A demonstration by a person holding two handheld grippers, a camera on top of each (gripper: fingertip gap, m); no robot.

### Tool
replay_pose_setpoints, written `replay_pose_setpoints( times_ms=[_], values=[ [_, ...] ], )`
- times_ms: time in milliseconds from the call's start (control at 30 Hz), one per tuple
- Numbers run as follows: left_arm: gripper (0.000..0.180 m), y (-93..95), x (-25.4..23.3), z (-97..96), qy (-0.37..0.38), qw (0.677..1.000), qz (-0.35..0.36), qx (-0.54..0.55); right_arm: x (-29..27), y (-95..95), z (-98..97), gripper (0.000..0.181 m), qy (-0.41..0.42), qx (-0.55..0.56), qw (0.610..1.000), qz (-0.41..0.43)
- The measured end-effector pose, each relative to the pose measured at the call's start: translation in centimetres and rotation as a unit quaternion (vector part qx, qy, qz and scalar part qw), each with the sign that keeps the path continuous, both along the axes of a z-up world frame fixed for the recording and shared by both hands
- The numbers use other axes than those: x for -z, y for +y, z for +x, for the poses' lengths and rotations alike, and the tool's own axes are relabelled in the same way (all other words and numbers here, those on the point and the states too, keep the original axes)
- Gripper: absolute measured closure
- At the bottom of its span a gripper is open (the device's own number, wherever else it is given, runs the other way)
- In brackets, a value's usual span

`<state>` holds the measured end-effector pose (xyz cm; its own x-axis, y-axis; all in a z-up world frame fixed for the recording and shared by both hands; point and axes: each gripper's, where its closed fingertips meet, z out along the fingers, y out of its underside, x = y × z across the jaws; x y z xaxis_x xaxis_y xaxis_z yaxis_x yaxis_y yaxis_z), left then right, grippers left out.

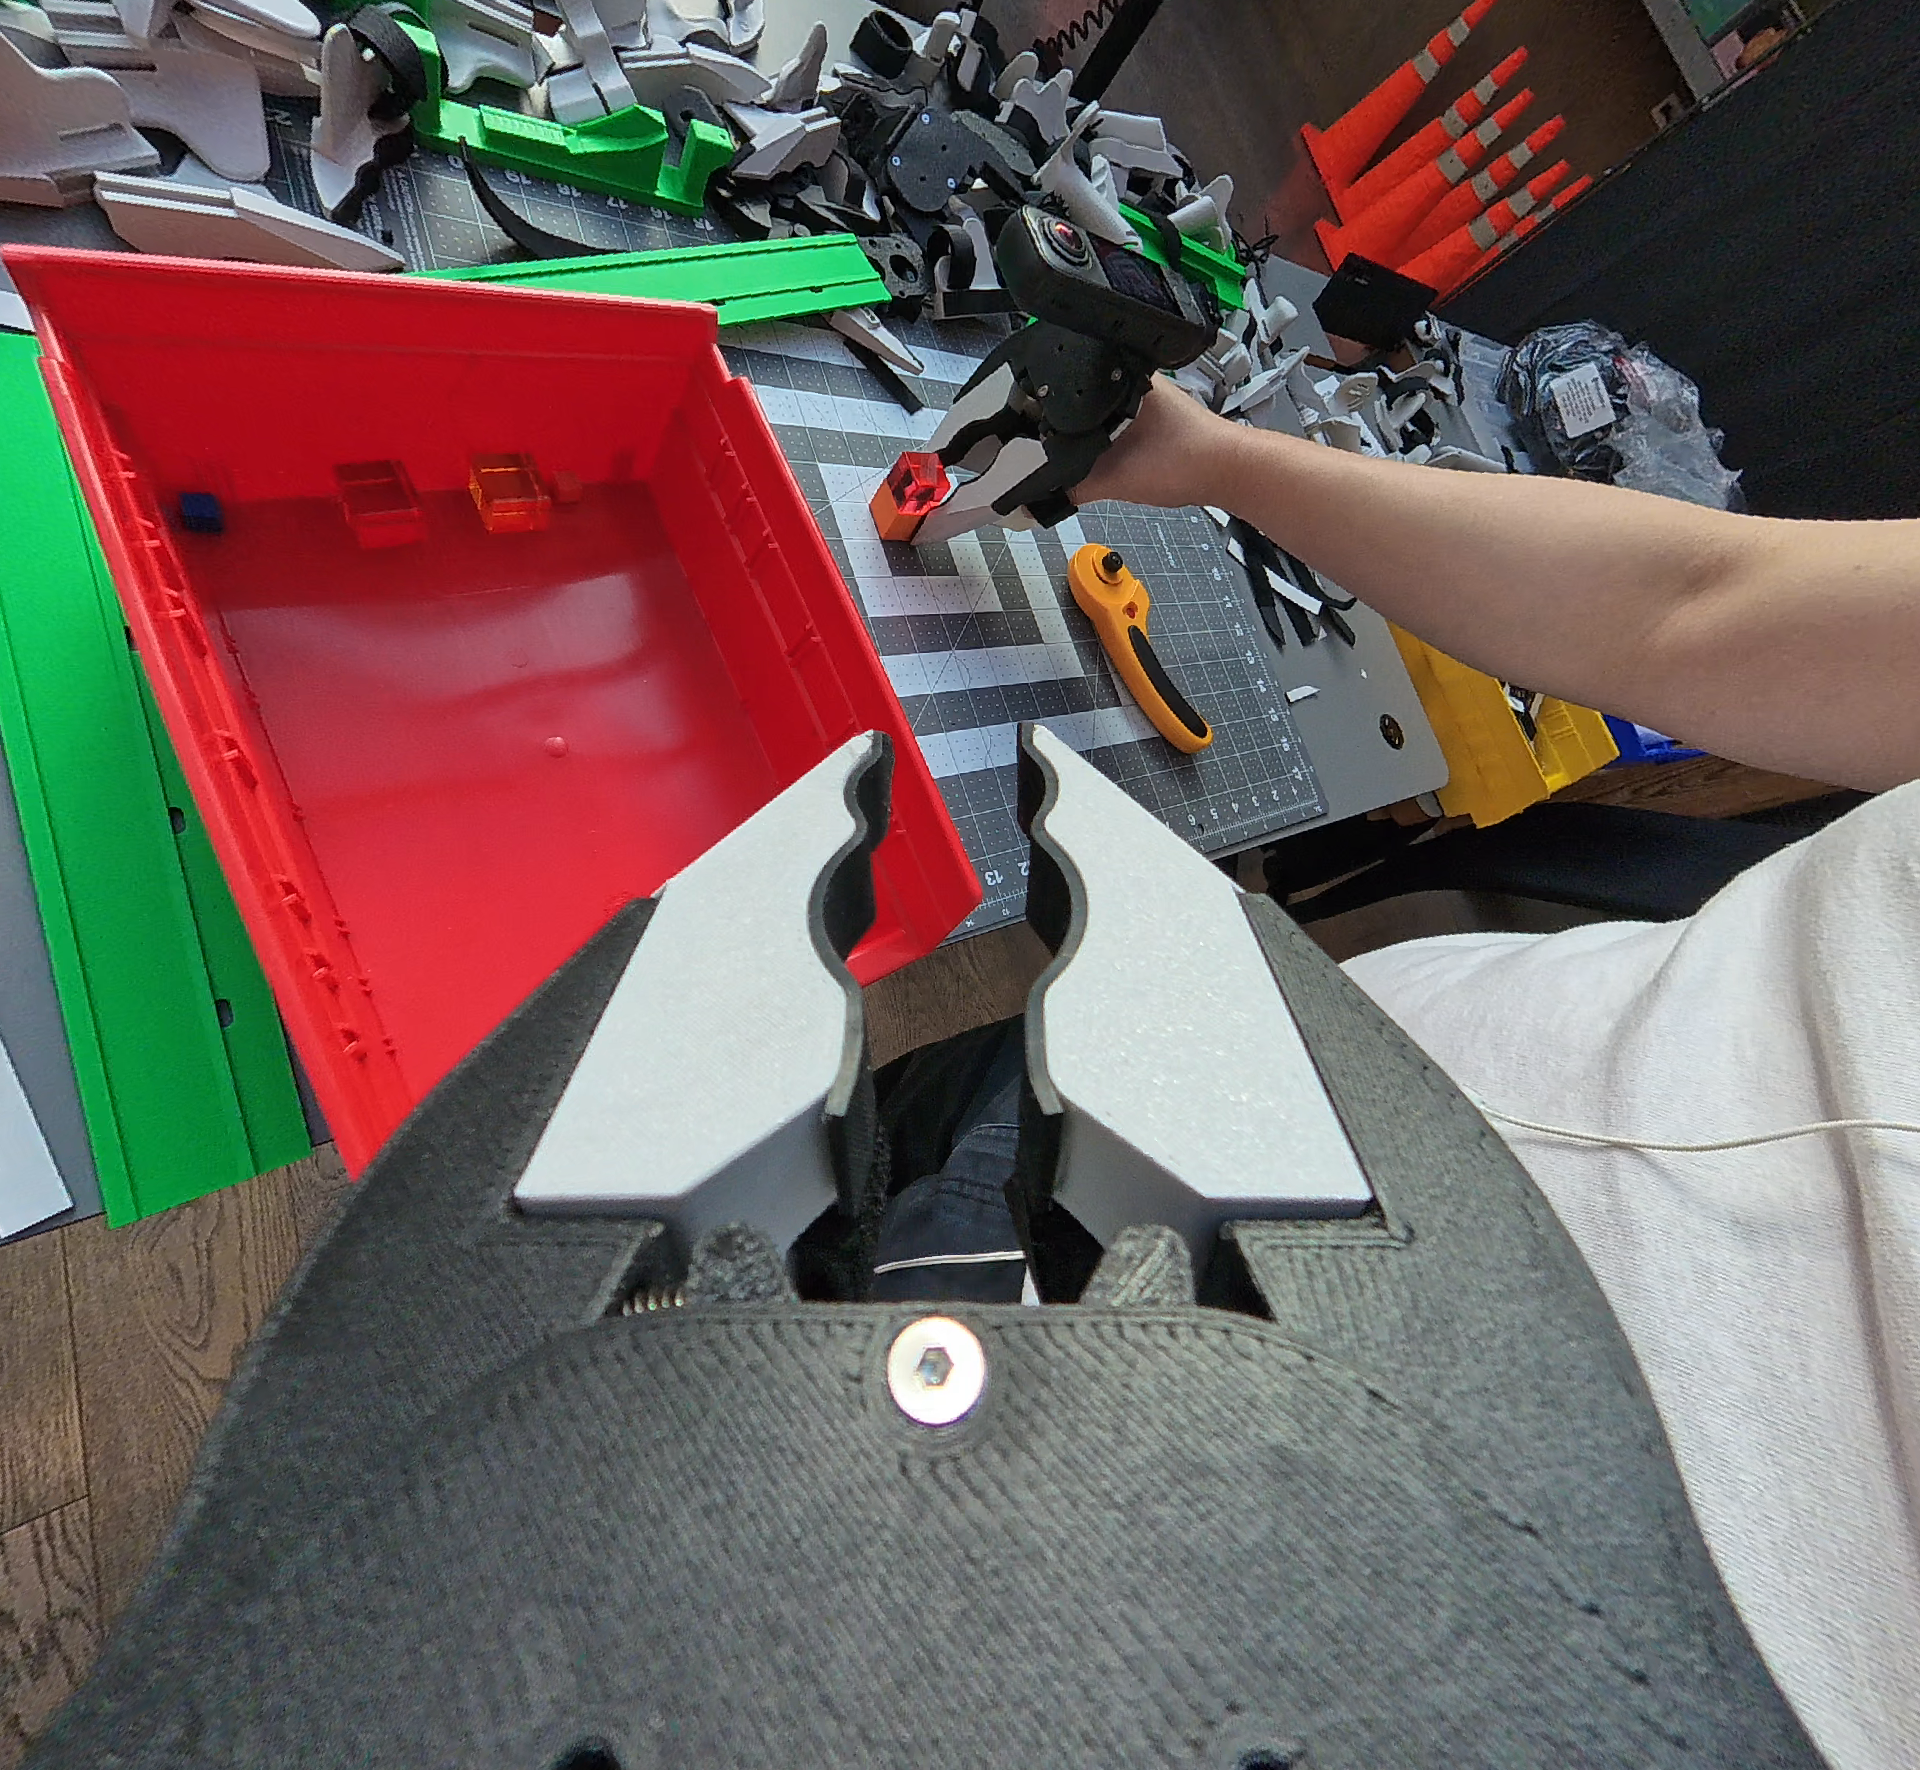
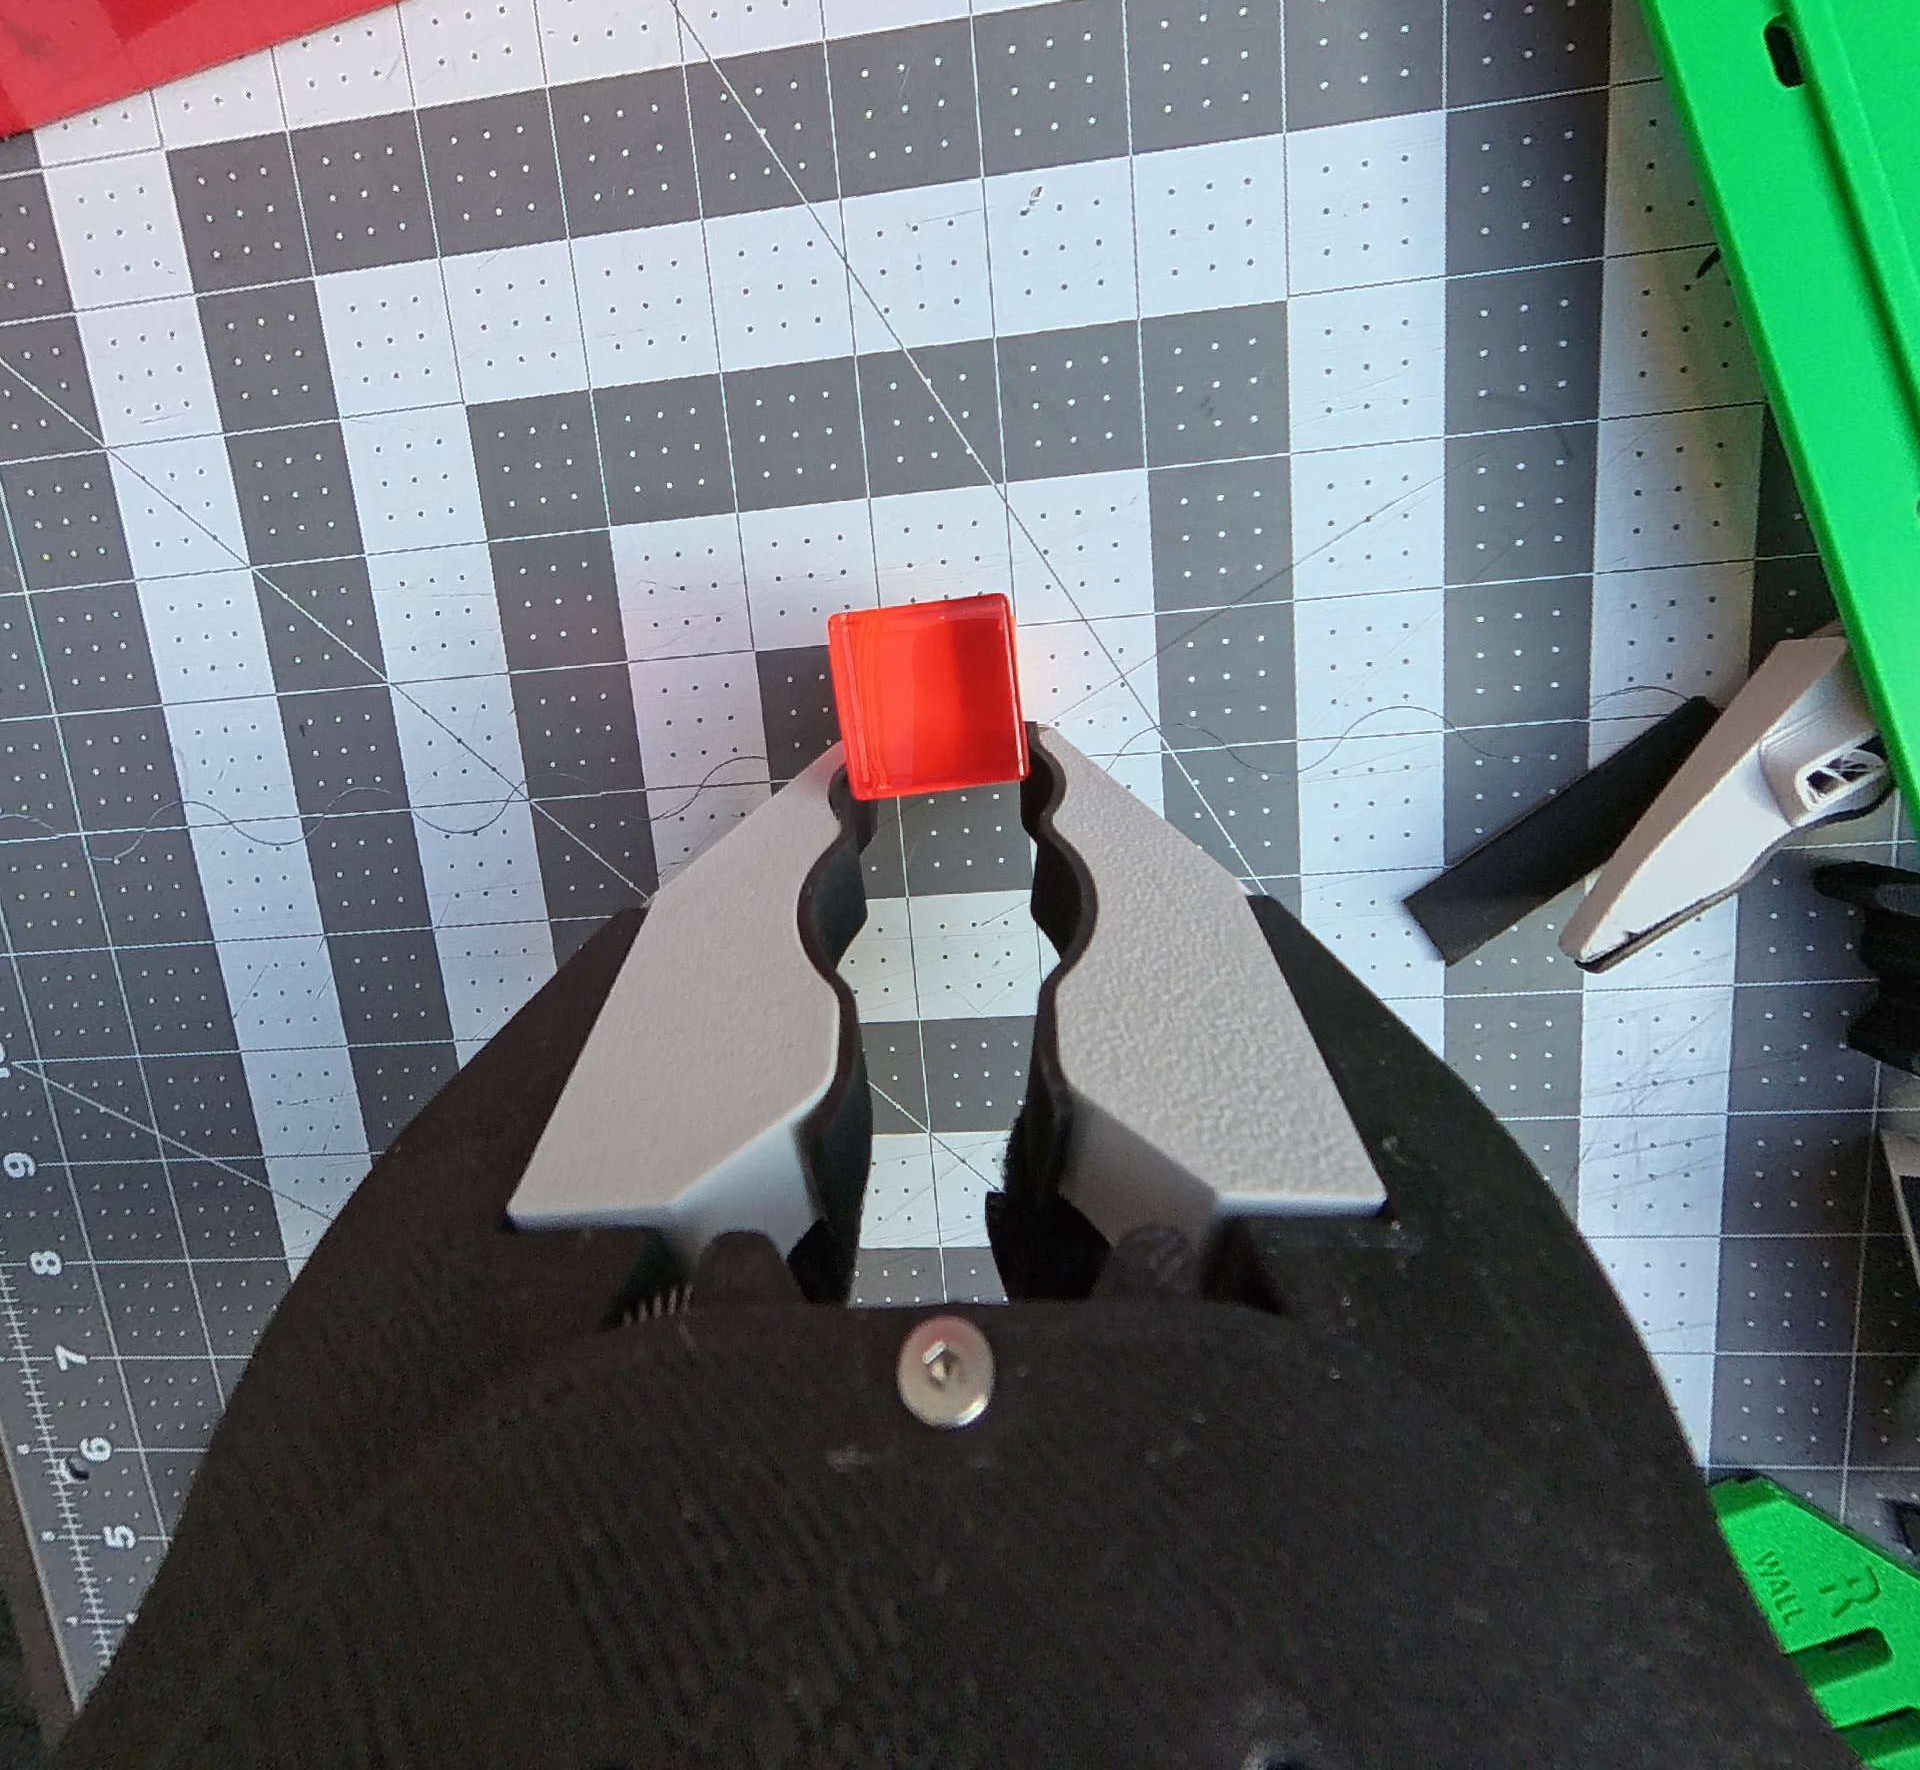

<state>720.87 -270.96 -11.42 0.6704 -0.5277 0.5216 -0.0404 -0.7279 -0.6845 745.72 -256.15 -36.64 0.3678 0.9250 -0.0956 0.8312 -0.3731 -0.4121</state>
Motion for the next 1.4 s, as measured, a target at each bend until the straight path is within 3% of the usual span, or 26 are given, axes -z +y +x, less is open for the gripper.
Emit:
replay_pose_setpoints(
  times_ms=[233, 400, 667, 767, 900, 1000, 1100, 1300, 1400],
  values=[
    [0.157, 0.1, 0.1, 0.4, -0.003, 1.000, -0.002, 0.002, 0.0, 0.1, 0.0, 0.155, 0.000, -0.002, 1.000, 0.001],
    [0.157, 0.1, 0.1, 0.7, 0.000, 1.000, -0.001, 0.005, -0.1, 0.0, 0.1, 0.130, 0.008, 0.008, 1.000, 0.009],
    [0.157, 0.2, 0.1, 0.4, -0.003, 1.000, -0.005, 0.003, -2.0, 0.1, 1.1, 0.129, 0.029, 0.040, 0.998, 0.046],
    [0.157, 0.2, -0.3, 0.0, 0.004, 1.000, -0.001, 0.001, -5.7, 0.9, 0.6, 0.129, 0.067, 0.074, 0.991, 0.087],
    [0.157, 0.4, -0.8, -1.5, 0.013, 1.000, 0.011, -0.019, -17.8, 1.3, -3.2, 0.144, 0.173, 0.101, 0.954, 0.223],
    [0.157, 0.7, -0.9, -2.9, 0.014, 0.999, 0.015, -0.034, -22.3, 0.1, -10.1, 0.154, 0.209, 0.061, 0.955, 0.200],
    [0.157, 1.1, -1.3, -4.3, 0.015, 0.999, 0.023, -0.041, -19.1, -0.3, -17.0, 0.152, 0.142, 0.012, 0.985, 0.097],
    [0.157, 1.0, -2.0, -6.6, 0.007, 0.998, 0.039, -0.039, -9.3, 3.2, -22.2, 0.153, -0.090, 0.004, 0.991, 0.096],
    [0.157, 0.5, -2.0, -7.9, -0.010, 0.999, 0.032, -0.031, -6.7, 2.8, -23.4, 0.146, -0.122, 0.047, 0.989, 0.067]
  ],
)
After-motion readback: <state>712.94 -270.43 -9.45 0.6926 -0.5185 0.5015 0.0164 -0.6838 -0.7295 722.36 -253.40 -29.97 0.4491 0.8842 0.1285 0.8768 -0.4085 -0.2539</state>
